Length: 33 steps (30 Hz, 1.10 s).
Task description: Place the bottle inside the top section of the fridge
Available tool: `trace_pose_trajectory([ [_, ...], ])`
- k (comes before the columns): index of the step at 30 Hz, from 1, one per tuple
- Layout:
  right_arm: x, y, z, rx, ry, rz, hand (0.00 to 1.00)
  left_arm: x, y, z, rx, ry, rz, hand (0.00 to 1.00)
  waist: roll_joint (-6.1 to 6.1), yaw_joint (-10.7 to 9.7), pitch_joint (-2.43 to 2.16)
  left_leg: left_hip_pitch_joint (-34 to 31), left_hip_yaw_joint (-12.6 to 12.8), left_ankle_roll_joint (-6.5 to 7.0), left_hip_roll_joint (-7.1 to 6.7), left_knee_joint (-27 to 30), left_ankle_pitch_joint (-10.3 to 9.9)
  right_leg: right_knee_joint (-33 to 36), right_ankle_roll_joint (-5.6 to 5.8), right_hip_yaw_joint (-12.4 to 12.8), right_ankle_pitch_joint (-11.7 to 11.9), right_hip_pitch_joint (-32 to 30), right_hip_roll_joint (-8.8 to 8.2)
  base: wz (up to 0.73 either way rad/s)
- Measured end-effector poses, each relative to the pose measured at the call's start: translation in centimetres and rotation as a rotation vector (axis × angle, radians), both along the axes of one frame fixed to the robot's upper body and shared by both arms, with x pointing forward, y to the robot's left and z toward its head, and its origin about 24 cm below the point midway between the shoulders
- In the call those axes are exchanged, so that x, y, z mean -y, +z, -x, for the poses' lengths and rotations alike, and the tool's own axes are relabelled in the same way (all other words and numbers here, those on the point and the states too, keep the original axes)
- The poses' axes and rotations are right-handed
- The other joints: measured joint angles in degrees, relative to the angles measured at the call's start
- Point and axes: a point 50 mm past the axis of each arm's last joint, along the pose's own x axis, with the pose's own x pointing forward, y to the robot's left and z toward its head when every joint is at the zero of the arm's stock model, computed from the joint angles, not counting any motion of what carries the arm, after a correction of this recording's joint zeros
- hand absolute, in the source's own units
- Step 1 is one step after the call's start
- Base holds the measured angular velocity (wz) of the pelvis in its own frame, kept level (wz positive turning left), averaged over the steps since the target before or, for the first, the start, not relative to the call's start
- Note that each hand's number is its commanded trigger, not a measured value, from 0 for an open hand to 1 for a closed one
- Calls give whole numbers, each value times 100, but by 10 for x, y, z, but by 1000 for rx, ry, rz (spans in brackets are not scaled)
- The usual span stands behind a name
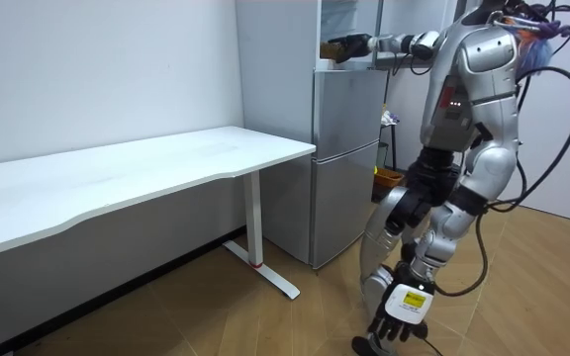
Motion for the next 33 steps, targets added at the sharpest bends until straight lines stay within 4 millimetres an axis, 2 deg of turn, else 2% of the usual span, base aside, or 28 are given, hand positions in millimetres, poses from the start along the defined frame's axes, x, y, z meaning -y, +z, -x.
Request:
trace_pose_trajectory([
  [4, 1, 2, 1, 17, 13, -18, 0, -2, 0, 6, -14, 20, -5, 0, 8, -153, 1, 63, 21, 6, 0, -63, -21, 2, 8, 15, -2, 39, -1, -2],
  [10, 2, -1, 9, 27, 31, -8, 0, 0, -1, 7, -21, 22, -4, 0, 48, -261, 6, 222, 6, -9, 30, -124, -81, 4, 10, 12, -1, 170, 29, 2],
  [19, 0, -8, 15, 45, 19, -21, 0, 0, -2, 5, -24, 12, -7, 0, 67, -282, 3, 439, 49, -10, 30, -285, -90, 3, 15, 89, -3, 299, 26, -1],
  [23, -16, -7, 12, 80, 73, 19, 0, 2, -3, 5, -21, 16, -1, 0, 86, -287, 4, 492, 192, -11, 54, -352, -90, 10, 28, 131, -11, 262, 15, -17],
  [26, -31, 4, 10, 116, 110, 104, 0, 6, -5, 6, -1, 21, 6, 0, 164, -316, 9, 481, 345, -12, 73, -379, -95, 25, 29, 237, -11, 167, 10, -29],
  [28, -45, 13, 11, 149, 152, 182, 0, 11, -7, 7, 16, 25, 12, 0, 277, -425, 6, 498, 430, -10, 73, -412, -93, 46, 28, 317, -11, 96, 2, -29],
  [30, -57, 21, 10, 195, 166, 217, 0, 17, -10, 8, 29, 24, 22, 0, 408, -482, 17, 548, 561, -6, 73, -502, -78, 120, 29, 402, -12, 59, -22, -34],
  [32, -75, 31, 14, 280, 184, 248, 0, 25, -13, 9, 45, 25, 36, 0, 556, -622, 31, 626, 708, 11, 47, -641, -40, 122, 34, 474, -15, 19, -58, -29],
  [33, -80, 34, 16, 309, 184, 247, 0, 27, -14, 9, 48, 26, 40, 0, 579, -645, 22, 633, 730, 15, 39, -672, -30, 125, 36, 500, -16, 3, -65, -29],
])
